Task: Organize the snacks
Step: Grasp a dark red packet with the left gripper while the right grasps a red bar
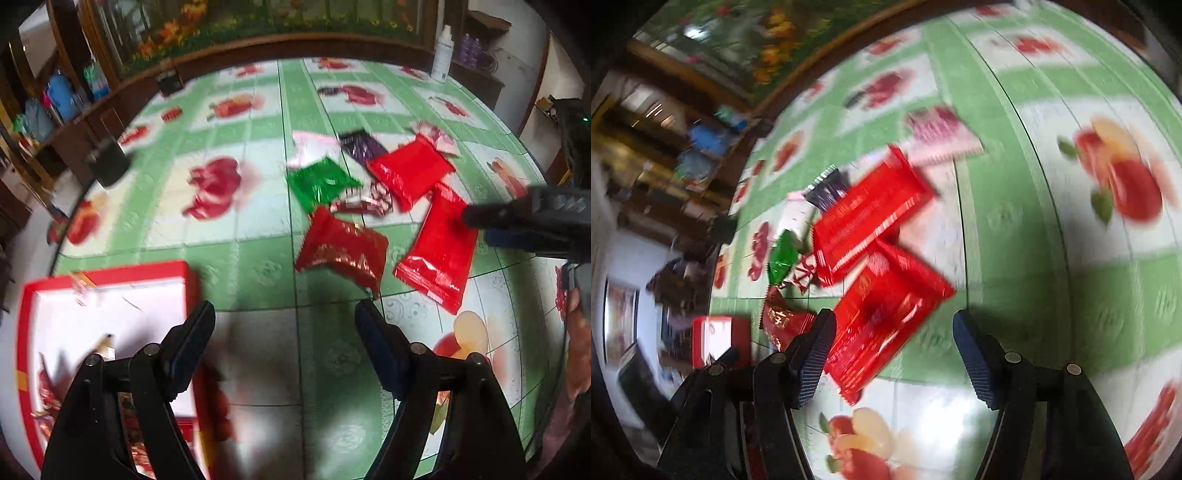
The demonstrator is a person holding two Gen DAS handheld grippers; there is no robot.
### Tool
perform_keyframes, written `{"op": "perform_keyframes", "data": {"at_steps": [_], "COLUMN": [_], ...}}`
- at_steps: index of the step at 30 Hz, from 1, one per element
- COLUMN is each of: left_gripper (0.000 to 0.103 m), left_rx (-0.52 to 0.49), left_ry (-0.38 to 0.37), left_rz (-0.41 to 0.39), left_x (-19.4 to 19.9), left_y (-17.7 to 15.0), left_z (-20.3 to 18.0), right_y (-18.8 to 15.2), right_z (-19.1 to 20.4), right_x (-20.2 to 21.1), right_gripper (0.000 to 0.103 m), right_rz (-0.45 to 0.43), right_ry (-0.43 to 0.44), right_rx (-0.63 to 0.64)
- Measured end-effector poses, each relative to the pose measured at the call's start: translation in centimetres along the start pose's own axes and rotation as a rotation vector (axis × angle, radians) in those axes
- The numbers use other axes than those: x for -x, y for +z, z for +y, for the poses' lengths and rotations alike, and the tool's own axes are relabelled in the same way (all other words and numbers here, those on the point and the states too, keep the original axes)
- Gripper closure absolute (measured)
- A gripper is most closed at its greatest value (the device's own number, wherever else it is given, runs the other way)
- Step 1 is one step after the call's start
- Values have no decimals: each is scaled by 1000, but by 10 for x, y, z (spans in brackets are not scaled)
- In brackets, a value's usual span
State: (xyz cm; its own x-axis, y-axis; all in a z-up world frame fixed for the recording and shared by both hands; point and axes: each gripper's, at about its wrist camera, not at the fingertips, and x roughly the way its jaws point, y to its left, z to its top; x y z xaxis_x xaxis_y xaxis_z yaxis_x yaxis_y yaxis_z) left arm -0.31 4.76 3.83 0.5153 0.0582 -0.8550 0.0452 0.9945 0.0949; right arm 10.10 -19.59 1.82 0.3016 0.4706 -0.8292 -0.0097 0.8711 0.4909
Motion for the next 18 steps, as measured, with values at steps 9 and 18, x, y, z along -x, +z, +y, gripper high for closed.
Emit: {"op": "perform_keyframes", "data": {"at_steps": [9,18], "left_gripper": [25,25], "left_rx": [128,247], "left_ry": [33,-44], "left_rz": [-19,30], "left_x": [15,12], "left_y": [-3,6], "left_z": [35,33], "right_y": [-15,-26], "right_z": [46,55], "right_x": [-23,-28], "right_gripper": [23,52], "right_rz": [-73,-128], "right_ry": [-196,-390], "right_rx": [49,305]}}
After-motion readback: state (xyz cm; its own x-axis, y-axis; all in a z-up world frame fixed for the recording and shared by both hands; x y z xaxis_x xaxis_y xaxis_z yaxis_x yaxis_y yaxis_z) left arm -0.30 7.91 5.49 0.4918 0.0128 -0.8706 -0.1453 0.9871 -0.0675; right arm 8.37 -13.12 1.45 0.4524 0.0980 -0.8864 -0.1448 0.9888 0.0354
